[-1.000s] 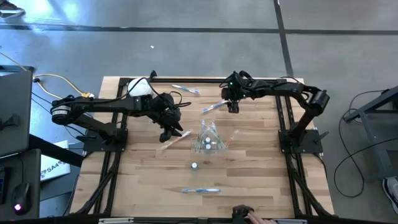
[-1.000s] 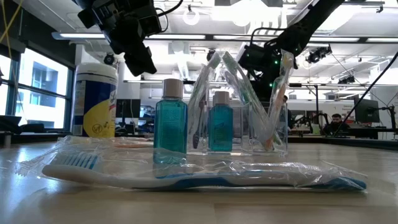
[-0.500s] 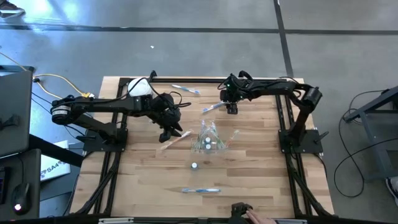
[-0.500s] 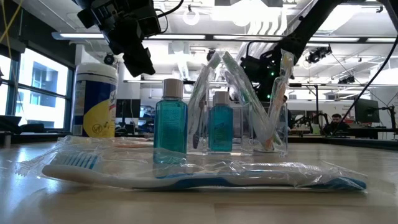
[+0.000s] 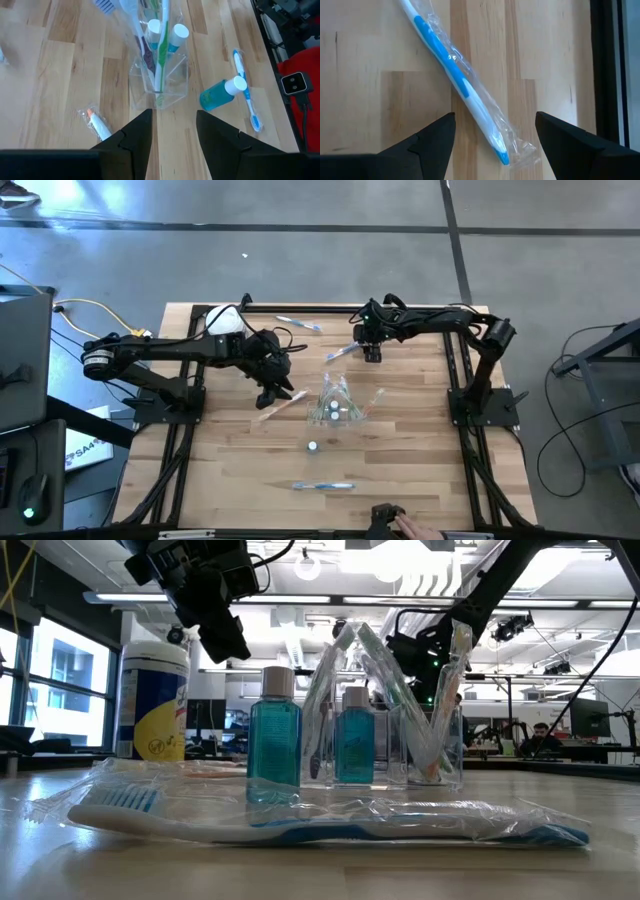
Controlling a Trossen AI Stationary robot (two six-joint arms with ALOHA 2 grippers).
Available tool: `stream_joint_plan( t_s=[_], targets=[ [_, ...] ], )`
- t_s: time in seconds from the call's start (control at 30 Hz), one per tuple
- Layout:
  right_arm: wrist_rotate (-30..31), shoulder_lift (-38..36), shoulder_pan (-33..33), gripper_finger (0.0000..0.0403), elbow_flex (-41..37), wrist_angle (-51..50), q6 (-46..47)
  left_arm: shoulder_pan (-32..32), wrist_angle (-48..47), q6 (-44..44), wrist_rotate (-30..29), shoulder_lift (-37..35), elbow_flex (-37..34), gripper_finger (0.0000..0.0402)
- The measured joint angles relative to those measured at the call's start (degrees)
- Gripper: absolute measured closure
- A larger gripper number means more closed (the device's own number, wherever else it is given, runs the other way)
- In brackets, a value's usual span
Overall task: Pick & Place toothbrushing station
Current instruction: Put the middle blue toothbrush into the transparent organizer
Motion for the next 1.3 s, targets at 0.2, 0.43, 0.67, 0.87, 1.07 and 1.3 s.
stream_joint_plan(
  t_s=[0.2, 0.43, 0.67, 0.87, 1.07, 1.3],
  targets=[
    [-0.15, 0.00, 0.00, 0.0135, 0.00, -0.21, 0.03, 0.00, 0.02, 0.23, -0.04, 0.00, 0.00, 0.0249],
    [-1.40, 0.00, 0.00, 0.0135, 0.00, -0.19, 1.49, 0.00, 0.02, 0.23, -0.04, 0.00, 0.00, 0.0249],
    [-1.62, 0.00, 0.00, 0.0135, 0.00, -0.84, 1.85, 0.00, 0.02, 0.21, -0.04, 0.00, 0.00, 0.0249],
    [-1.63, 0.73, 0.00, 0.0135, 0.11, -2.41, 3.47, 0.00, 0.02, 0.21, -0.04, 0.00, 0.00, 0.0249],
    [-2.06, 2.56, -0.33, 0.0135, 0.33, -3.68, 4.41, 0.00, 0.02, -0.06, -0.02, 0.00, 0.00, 0.0249],
    [-1.48, 2.74, -0.15, 0.0146, 0.28, -6.15, 8.23, 0.00, -0.04, -0.18, 0.02, 0.00, 0.00, 0.0249]
  ],
)
